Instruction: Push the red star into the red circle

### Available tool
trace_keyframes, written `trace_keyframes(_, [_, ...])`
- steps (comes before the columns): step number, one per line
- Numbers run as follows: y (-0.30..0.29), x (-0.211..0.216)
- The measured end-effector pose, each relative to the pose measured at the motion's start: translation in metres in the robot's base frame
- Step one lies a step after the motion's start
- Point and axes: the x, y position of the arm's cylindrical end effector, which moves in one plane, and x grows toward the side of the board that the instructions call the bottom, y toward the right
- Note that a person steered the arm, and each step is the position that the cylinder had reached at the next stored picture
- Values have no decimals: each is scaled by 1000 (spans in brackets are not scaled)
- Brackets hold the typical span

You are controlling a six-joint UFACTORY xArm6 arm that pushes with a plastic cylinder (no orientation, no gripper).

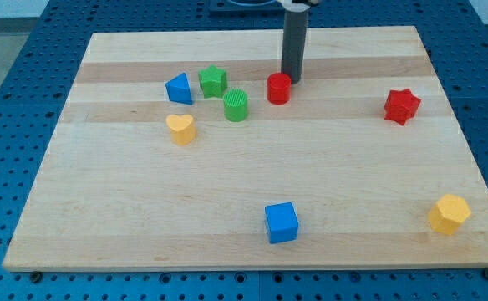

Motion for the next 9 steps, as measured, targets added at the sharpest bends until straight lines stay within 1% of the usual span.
trace_keyframes(1, [11, 0])
trace_keyframes(2, [82, -6])
trace_keyframes(3, [166, -8])
trace_keyframes(4, [237, -5])
trace_keyframes(5, [242, 45])
trace_keyframes(6, [239, 81])
trace_keyframes(7, [216, 85])
trace_keyframes(8, [215, 66])
trace_keyframes(9, [184, 61])
